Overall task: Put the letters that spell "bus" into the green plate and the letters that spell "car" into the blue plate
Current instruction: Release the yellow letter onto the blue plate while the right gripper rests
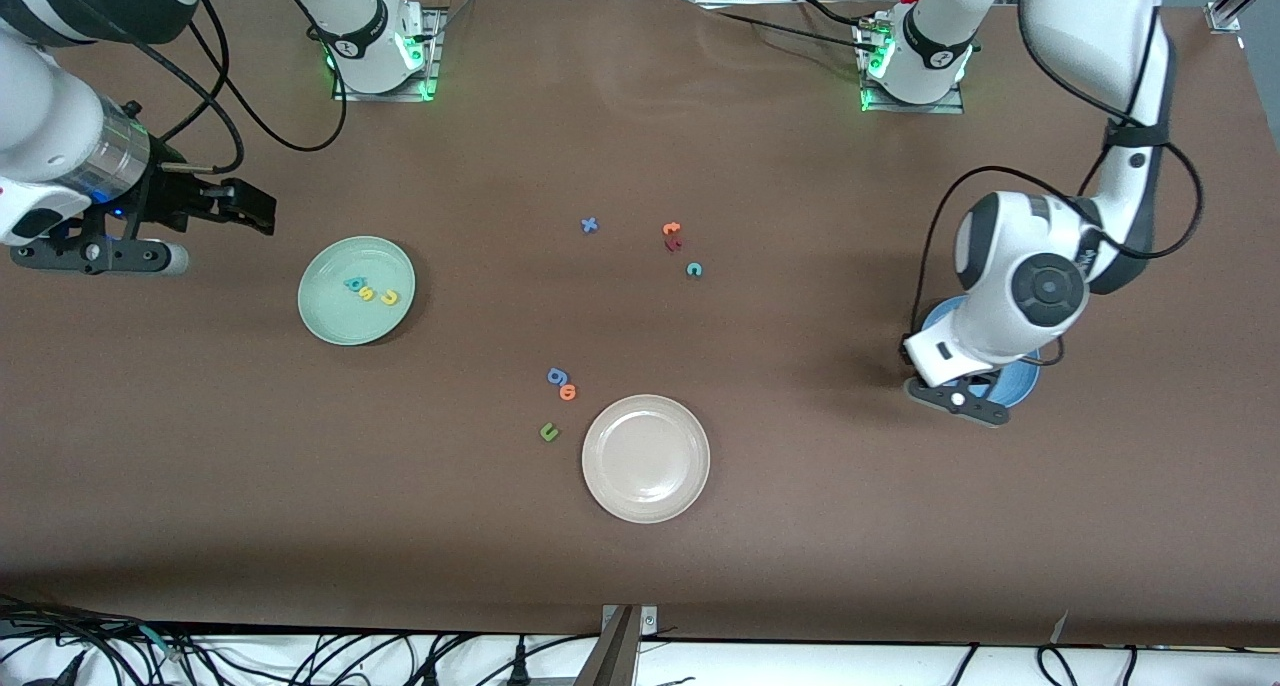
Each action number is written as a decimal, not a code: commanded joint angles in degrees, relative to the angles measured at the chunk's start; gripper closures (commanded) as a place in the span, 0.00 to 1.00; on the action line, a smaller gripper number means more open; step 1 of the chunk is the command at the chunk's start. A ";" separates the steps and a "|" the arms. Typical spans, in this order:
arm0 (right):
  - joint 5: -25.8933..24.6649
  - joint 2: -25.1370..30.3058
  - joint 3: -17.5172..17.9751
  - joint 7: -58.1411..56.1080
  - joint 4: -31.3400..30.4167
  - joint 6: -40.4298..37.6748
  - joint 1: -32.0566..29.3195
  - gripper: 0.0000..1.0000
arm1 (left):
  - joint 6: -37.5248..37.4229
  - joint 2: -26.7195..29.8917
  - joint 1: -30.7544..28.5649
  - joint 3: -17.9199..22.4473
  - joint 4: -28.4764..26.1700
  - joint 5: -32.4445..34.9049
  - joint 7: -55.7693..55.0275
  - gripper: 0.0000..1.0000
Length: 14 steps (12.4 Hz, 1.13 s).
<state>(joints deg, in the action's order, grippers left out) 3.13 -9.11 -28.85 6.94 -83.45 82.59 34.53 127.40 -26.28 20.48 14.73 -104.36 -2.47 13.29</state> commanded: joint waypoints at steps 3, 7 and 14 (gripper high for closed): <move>-3.22 10.58 28.26 -0.35 -10.56 5.98 -27.88 0.00 | -0.49 2.28 -3.34 1.52 -4.10 0.27 5.68 0.91; -4.01 14.39 32.19 -0.97 -14.38 9.78 -33.91 0.00 | 1.26 1.49 -4.92 2.67 -6.99 -2.63 10.70 0.83; -3.75 12.20 30.26 -4.40 -13.32 11.02 -33.74 0.00 | 2.95 0.87 -4.58 2.58 -8.06 -2.72 9.92 0.46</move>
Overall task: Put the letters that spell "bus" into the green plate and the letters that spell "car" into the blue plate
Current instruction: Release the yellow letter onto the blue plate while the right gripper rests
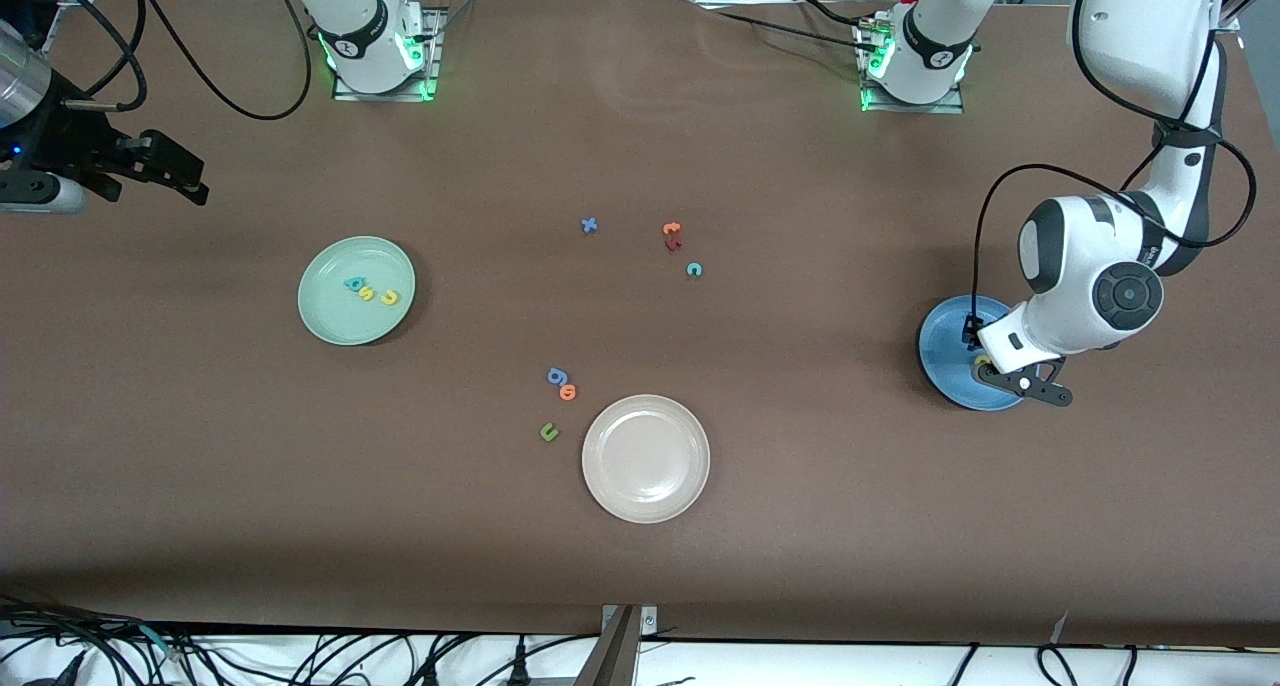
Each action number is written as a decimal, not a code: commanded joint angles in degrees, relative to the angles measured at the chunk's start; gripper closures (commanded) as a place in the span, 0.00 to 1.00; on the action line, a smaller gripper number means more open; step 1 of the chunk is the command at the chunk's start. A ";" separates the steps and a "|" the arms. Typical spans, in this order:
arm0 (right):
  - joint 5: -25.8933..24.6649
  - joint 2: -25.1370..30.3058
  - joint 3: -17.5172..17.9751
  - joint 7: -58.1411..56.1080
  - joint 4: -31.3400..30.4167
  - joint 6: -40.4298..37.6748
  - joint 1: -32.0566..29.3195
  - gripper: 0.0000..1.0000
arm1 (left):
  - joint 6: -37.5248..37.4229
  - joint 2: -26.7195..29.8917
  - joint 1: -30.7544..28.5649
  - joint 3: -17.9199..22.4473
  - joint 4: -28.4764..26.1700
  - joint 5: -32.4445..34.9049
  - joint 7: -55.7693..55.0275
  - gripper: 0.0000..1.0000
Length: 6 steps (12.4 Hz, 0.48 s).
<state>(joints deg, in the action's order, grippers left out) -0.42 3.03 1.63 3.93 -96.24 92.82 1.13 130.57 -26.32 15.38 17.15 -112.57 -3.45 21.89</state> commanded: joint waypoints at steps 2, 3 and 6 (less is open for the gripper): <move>-0.02 -0.21 -1.35 -1.38 -0.70 1.92 -0.34 0.00 | -1.89 2.05 1.92 -0.97 0.33 -1.83 0.79 0.36; 0.16 -0.13 -2.06 -1.73 -0.96 1.66 -0.25 0.00 | -2.25 2.67 2.71 -2.28 0.34 -1.83 -0.95 0.29; 0.07 -0.21 -1.98 -2.17 -0.70 1.13 -0.25 0.00 | -6.02 3.64 5.35 -7.63 0.34 -2.44 -14.80 0.22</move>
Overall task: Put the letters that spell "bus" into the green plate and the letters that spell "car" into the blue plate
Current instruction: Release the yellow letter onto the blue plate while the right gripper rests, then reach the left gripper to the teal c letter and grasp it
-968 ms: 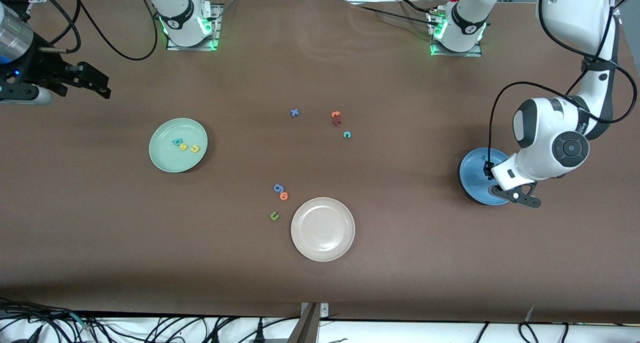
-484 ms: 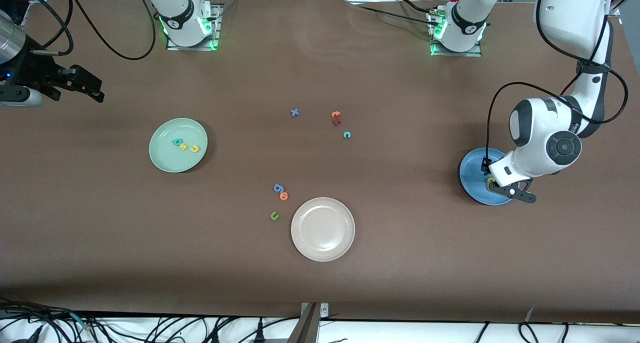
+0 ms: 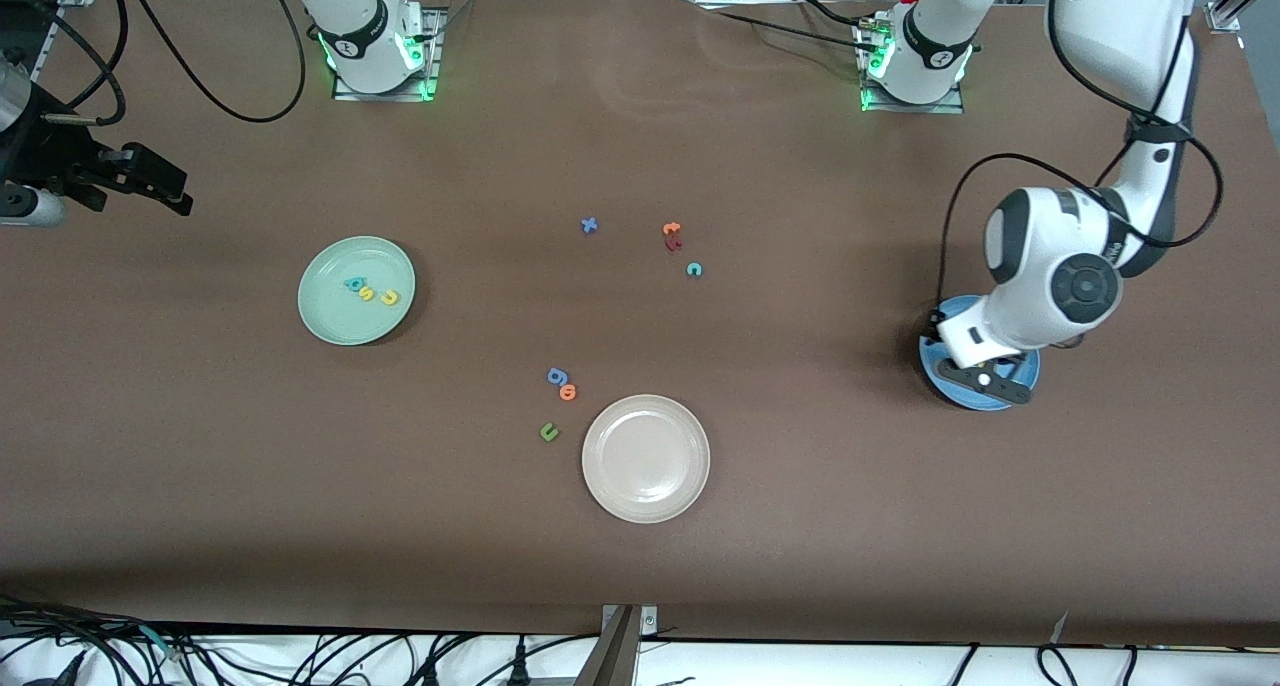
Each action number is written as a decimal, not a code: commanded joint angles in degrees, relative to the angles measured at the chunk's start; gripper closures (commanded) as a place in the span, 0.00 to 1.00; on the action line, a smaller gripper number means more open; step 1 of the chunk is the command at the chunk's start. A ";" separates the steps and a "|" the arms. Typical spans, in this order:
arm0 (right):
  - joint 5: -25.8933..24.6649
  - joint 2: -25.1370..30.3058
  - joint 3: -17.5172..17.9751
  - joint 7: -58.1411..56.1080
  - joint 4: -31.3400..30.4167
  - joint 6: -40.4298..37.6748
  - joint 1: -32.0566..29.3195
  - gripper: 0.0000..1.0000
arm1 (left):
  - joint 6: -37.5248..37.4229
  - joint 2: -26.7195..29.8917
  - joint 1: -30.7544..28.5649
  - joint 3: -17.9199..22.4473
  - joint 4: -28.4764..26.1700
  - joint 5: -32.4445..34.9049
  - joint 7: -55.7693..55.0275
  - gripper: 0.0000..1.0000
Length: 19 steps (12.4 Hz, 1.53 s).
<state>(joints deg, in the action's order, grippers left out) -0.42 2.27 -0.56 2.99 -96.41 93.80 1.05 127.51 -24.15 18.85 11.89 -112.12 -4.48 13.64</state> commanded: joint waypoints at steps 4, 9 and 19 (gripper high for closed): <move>-0.02 0.54 0.56 -1.24 -0.35 0.16 0.09 0.00 | -4.90 2.18 2.94 -12.56 -0.12 -1.58 -21.07 0.20; 0.07 0.37 0.48 -1.32 -0.35 0.16 0.00 0.00 | 1.76 -0.19 8.03 -21.20 -0.12 -4.31 -40.43 0.19; 0.16 -0.07 0.48 -1.32 0.00 0.16 0.00 0.00 | 14.70 -7.13 14.37 -21.38 -0.82 -3.26 -45.54 0.25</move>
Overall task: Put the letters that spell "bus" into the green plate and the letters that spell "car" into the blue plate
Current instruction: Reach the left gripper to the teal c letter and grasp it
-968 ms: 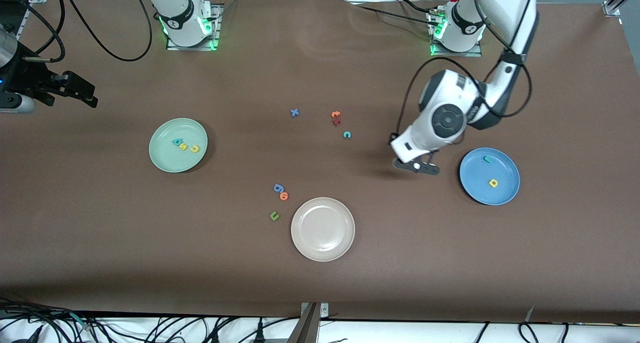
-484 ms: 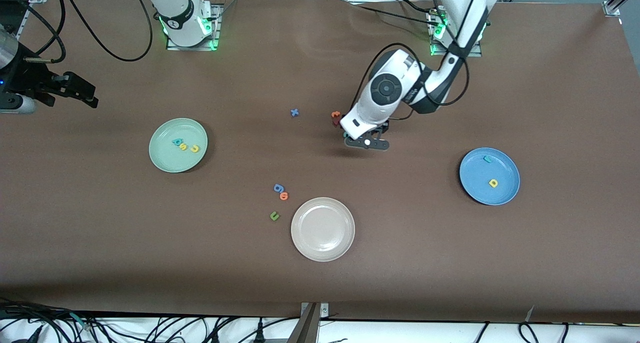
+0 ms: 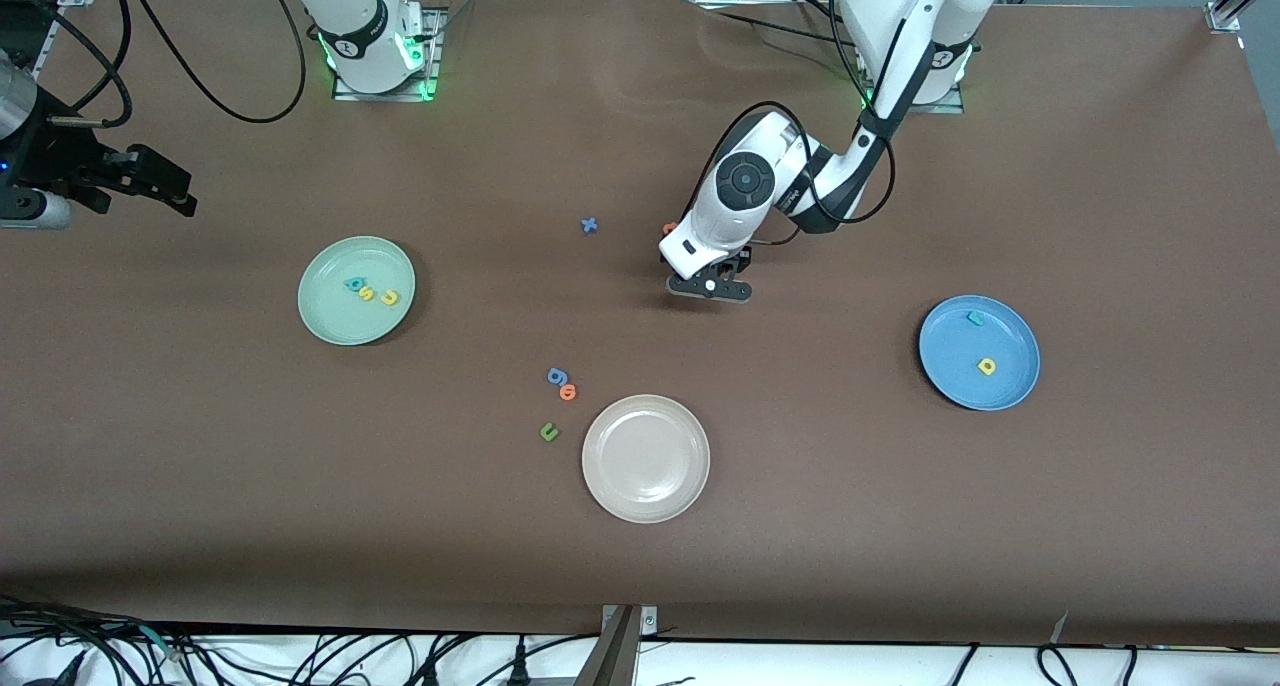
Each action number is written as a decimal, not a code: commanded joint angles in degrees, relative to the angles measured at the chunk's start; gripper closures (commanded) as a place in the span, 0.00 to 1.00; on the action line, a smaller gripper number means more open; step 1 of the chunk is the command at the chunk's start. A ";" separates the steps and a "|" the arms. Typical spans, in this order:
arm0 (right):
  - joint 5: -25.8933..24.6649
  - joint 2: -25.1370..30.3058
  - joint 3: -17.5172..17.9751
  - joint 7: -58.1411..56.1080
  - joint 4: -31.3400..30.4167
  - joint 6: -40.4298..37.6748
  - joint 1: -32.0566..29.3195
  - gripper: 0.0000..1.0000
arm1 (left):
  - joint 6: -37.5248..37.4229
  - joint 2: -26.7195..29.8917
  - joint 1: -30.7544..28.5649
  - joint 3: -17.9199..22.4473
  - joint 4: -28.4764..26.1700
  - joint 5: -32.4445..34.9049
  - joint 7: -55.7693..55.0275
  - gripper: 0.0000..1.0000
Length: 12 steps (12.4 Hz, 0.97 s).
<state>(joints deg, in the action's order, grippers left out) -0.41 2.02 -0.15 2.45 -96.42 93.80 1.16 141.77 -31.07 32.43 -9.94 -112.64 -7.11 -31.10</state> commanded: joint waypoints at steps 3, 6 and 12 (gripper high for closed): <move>0.06 0.18 0.06 -0.78 0.00 0.15 -0.10 0.00 | 0.44 -0.92 0.97 0.45 -0.30 0.16 -1.50 0.25; 0.06 0.18 0.06 -0.78 0.00 0.15 -0.10 0.00 | 0.44 -1.45 0.97 0.62 -0.21 0.43 -2.04 0.27; 0.06 0.18 0.06 -0.78 0.00 0.15 -0.10 0.00 | 0.44 -1.98 0.97 0.62 -0.21 0.52 -2.12 0.41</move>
<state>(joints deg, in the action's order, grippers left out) -0.41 2.02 -0.15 2.45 -96.42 93.80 1.16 141.77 -33.00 32.65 -9.89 -112.74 -7.10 -32.31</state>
